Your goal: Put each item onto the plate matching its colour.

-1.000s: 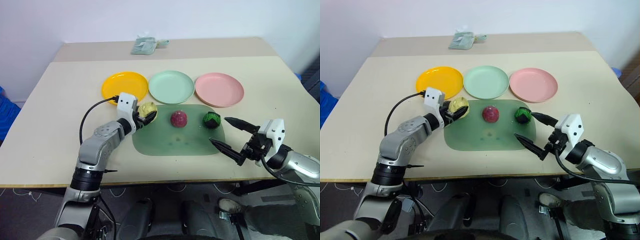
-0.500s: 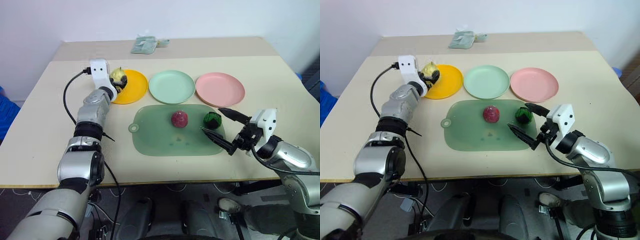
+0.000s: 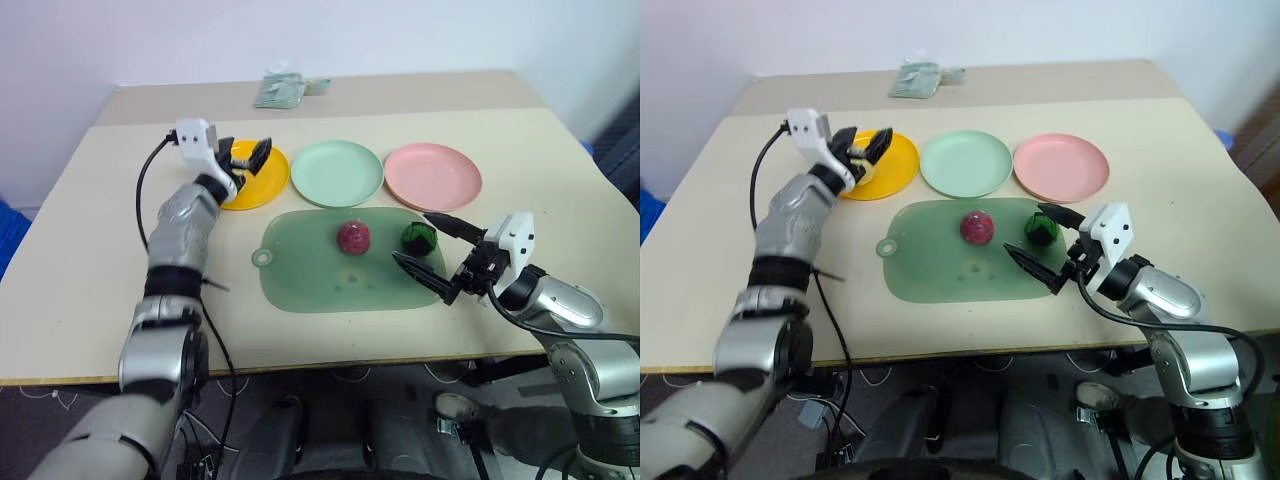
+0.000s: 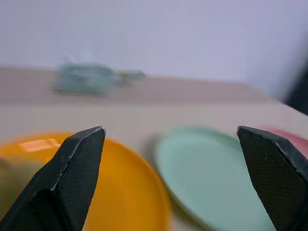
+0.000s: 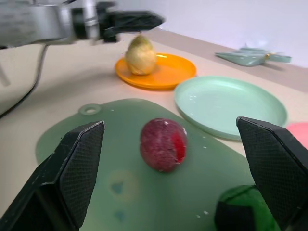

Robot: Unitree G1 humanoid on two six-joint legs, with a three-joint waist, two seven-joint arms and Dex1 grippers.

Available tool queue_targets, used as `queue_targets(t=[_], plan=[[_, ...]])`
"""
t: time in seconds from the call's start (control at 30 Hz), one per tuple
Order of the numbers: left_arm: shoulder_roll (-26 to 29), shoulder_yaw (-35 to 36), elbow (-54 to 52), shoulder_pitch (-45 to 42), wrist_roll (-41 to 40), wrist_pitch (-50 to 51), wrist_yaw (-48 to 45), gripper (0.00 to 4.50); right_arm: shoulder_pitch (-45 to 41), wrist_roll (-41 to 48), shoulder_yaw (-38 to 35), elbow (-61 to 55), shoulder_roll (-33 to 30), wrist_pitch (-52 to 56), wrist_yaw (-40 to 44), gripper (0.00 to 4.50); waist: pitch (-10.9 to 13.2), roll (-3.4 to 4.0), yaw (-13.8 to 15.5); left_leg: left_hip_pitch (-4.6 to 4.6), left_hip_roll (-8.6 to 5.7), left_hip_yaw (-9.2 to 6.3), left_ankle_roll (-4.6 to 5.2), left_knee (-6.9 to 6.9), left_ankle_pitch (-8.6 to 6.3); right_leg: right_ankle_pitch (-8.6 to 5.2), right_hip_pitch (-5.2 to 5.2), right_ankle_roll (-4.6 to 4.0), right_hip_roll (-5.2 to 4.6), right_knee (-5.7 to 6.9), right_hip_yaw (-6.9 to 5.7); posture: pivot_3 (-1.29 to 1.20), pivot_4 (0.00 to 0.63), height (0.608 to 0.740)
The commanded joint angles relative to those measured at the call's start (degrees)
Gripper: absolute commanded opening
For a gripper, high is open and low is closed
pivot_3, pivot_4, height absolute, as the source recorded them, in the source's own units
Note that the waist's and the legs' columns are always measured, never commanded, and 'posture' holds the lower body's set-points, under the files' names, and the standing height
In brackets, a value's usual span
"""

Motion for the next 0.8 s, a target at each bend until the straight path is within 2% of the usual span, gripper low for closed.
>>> queue_targets(t=[0.03,0.2,0.27,0.43,0.6,0.8], plan=[[6.03,-1.83,-21.92,10.1,-7.18,10.65,-6.16,4.47,-2.37,0.1,0.72,-0.05,0.16,0.12,0.59,4.5,0.0,0.0,-0.77,0.0,0.04,0.0,0.0,-0.02,0.0,0.0,-0.01,-0.01,0.01,-0.01,0.0,0.0,0.15,0.74],[14.63,2.44,-37.2,25.99,-12.85,13.83,-13.1,4.47,-7.09,-1.48,4.81,2.97,1.17,0.64,1.62,4.5,-0.02,0.05,-0.57,0.03,0.1,-0.02,0.27,-0.02,-0.18,-0.01,0.03,-0.06,0.02,-0.02,-0.01,0.0,0.15,0.74],[17.89,5.44,-38.99,31.89,-12.81,11.45,-16.66,4.47,-9.58,-2.02,6.58,4.71,2.02,1.32,1.65,4.5,-0.02,0.08,-0.59,0.07,0.1,0.0,0.28,-0.04,-0.2,-0.03,0.05,-0.09,0.02,-0.05,-0.01,0.0,0.15,0.74],[26.0,13.41,-38.27,44.74,-14.75,5.05,-33.22,4.47,-16.13,-3.63,11.37,9.66,3.87,7.0,0.96,4.5,-0.01,0.09,-0.53,0.09,0.15,0.01,0.27,-0.17,-0.21,-0.14,-0.02,-0.3,0.01,-0.12,-0.02,0.0,0.15,0.74],[27.67,16.46,-37.96,48.95,-15.08,1.14,-39.23,4.47,-20.22,-7.57,15.59,15.83,5.19,8.68,1.4,4.5,0.0,0.11,0.61,0.11,0.14,-0.01,0.27,-0.18,-0.22,-0.16,-0.1,-0.35,-0.02,-0.23,-0.06,0.0,0.15,0.74],[27.19,17.9,-39.57,52.05,-14.88,-0.94,-40.88,4.47,-23.1,-11.28,17.7,22.58,6.77,7.12,2.59,4.5,0.0,0.11,0.48,0.11,0.15,0.01,0.27,-0.21,-0.23,-0.15,-0.1,-0.35,-0.01,-0.22,-0.06,0.0,0.15,0.74]])
